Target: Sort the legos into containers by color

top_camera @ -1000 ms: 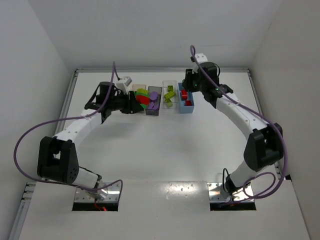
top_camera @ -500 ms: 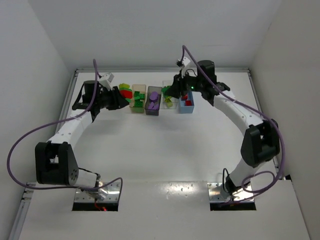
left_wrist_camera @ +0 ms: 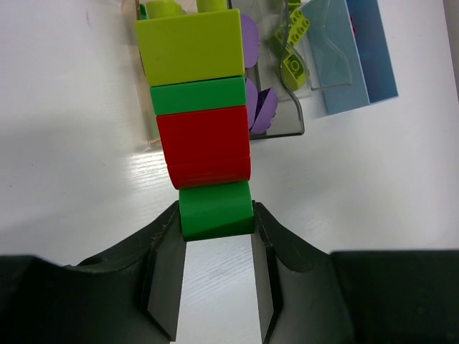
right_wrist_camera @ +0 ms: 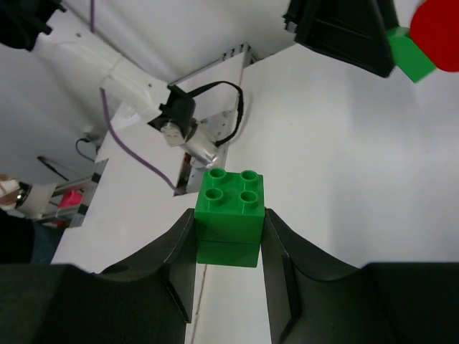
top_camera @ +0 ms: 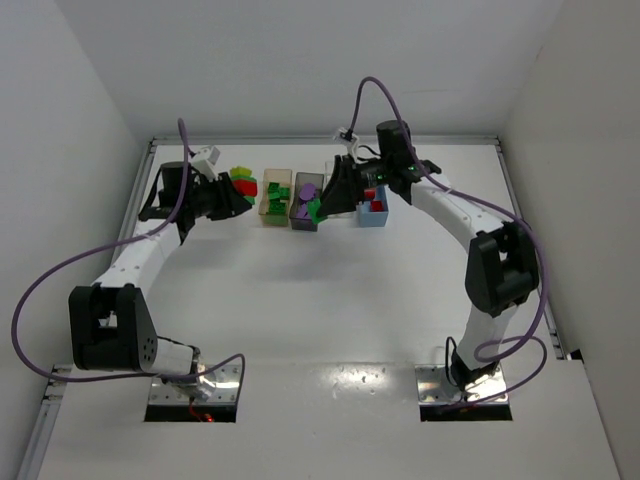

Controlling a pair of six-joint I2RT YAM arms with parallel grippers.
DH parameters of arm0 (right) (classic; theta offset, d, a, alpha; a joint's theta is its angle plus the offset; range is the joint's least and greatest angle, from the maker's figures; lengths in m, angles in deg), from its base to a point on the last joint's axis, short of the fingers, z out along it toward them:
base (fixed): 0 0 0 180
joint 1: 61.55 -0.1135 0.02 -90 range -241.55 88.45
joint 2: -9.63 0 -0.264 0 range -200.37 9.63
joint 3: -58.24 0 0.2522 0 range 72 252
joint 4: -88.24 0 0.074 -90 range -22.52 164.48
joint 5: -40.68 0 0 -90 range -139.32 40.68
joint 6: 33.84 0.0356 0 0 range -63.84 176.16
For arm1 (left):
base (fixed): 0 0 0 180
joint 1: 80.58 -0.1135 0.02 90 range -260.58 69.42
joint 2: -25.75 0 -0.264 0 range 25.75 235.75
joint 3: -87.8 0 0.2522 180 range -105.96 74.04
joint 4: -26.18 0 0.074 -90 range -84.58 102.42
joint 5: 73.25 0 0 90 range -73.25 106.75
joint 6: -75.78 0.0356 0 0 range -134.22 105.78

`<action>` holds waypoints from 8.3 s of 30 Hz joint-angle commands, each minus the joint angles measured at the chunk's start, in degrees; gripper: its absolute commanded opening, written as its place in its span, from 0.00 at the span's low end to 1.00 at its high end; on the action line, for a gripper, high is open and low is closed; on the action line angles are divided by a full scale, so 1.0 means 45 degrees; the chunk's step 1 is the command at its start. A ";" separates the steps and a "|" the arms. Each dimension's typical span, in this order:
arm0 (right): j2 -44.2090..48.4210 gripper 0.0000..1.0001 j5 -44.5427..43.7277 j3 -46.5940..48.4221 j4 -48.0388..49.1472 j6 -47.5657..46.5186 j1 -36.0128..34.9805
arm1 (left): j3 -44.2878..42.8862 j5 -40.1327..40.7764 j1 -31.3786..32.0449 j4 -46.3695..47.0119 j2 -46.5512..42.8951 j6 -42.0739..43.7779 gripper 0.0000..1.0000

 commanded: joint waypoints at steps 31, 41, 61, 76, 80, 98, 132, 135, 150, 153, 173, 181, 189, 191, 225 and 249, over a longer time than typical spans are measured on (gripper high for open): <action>0.3321 0.24 -0.1446 -0.1587 -0.4450 -0.5793 -0.0077 | 0.1864 0.5897 -0.1106 -0.3189 0.1545 0.0124 0.30; 0.3575 0.24 -0.1700 -0.1706 -0.4450 -0.5794 0.0040 | 0.1532 0.3867 -0.0971 -0.3189 0.1645 0.0300 0.77; 0.2579 0.24 -0.1097 -0.0788 -0.5075 -0.6966 -0.0701 | -0.1104 -0.4407 -0.0481 -0.6607 -0.3376 0.6020 0.76; 0.1721 0.24 -0.1287 -0.0065 -0.4824 -0.6677 -0.2146 | -0.3603 -1.0043 0.1197 -0.7662 0.0198 0.8149 0.75; 0.1368 0.25 -0.1718 0.0052 -0.2989 -0.3853 -0.2148 | -0.3604 -0.9709 0.1451 -0.7779 -0.0035 0.8268 0.70; 0.0431 0.24 -0.0411 0.0169 0.0491 -0.0189 -0.2148 | -0.3838 -0.9552 0.2410 -0.7779 -0.0407 0.8679 0.75; 0.0294 0.24 -0.0879 0.0638 -0.0974 -0.2083 -0.2499 | -0.4210 -0.9709 0.2898 -0.7779 0.0062 0.8679 0.57; 0.0294 0.24 -0.0879 0.0638 -0.0974 -0.2083 -0.2499 | -0.4210 -0.9591 0.2898 -0.7779 0.0178 0.8679 0.43; 0.0664 0.69 -0.2344 0.0152 -0.1773 -0.2376 -0.2499 | -0.4210 -0.9474 0.2898 -0.7643 -0.0349 0.8895 0.19; 0.0782 0.71 -0.2344 -0.0161 -0.1775 -0.2376 -0.2499 | -0.4327 -0.9474 0.2898 -0.7525 -0.0349 0.8757 0.19; 0.1036 0.09 -0.1582 -0.0417 -0.0935 -0.2142 -0.2382 | -0.4211 -0.9357 0.2256 -0.6610 -0.0231 0.7630 0.18; 0.1640 0.05 -0.2245 -0.1450 -0.2475 -0.3781 -0.2499 | -0.4052 -0.8675 0.0829 -0.1707 -0.0642 0.3934 0.18; 0.2149 0.04 -0.4314 -0.2116 -0.3708 -0.5268 -0.2382 | -0.4131 -0.2595 0.1646 -0.1702 0.0449 0.3287 0.18; 0.2265 0.04 -0.5016 -0.2116 -0.3339 -0.5093 -0.2382 | -0.4249 -0.1356 0.1841 -0.1861 0.1055 0.3172 0.18; 0.0978 0.05 -0.7479 -0.0397 -0.2282 -0.4056 -0.1756 | -0.8373 0.3750 0.2489 -0.0577 0.7546 0.1200 0.67; -0.6440 0.06 -1.0858 0.6164 -0.1230 -0.2807 -0.3085 | -0.4348 -0.0158 -0.2200 -0.3325 -0.0172 0.2038 1.00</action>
